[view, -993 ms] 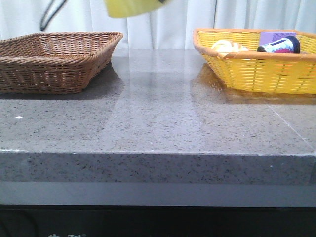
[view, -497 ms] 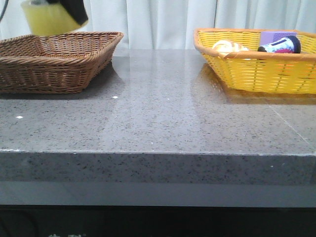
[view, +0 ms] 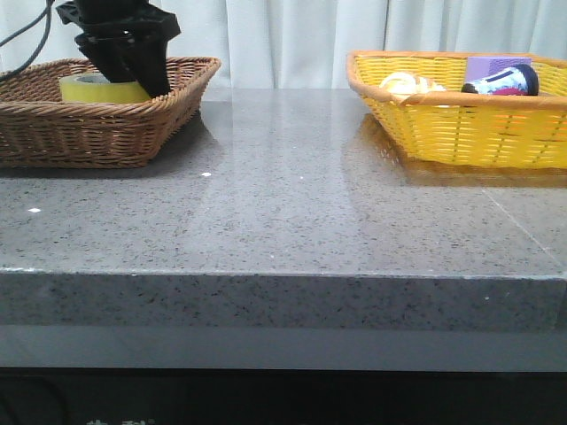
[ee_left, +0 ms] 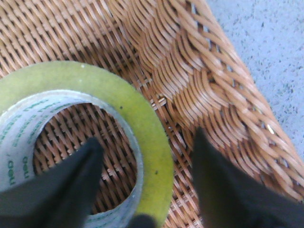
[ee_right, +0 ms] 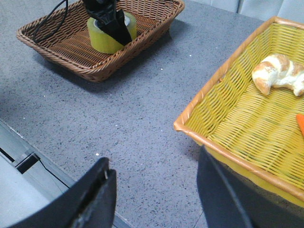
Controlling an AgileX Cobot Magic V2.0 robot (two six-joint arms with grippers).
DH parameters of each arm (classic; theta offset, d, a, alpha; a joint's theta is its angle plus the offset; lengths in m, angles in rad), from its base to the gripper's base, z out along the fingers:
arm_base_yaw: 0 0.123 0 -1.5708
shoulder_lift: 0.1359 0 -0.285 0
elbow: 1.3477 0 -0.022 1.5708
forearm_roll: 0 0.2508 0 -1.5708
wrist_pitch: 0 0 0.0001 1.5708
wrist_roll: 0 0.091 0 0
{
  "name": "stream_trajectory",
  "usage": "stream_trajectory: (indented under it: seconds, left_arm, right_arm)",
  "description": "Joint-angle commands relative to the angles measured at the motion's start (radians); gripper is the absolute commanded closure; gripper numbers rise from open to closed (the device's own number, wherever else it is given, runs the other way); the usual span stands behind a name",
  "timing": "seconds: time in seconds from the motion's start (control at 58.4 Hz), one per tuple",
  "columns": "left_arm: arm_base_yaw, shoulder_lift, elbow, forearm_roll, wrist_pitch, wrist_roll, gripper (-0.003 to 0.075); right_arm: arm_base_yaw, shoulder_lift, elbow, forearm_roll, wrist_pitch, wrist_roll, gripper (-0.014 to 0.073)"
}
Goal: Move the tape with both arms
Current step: 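Lower the tape into the brown basket, open and withdraw left gripper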
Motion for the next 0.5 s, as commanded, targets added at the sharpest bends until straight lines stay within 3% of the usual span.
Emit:
stream_trajectory:
  seconds: [0.0, 0.48]
  left_arm:
    - [0.003, -0.086, -0.034, -0.008, 0.024, -0.013, 0.0226]
    - [0.002, -0.349, -0.034, -0.008, 0.024, -0.139, 0.0230]
  right_arm:
    - [-0.003, 0.002, -0.028, -0.002, -0.073, -0.002, 0.0179]
    - [-0.003, 0.002, -0.028, -0.002, -0.073, -0.002, 0.0179]
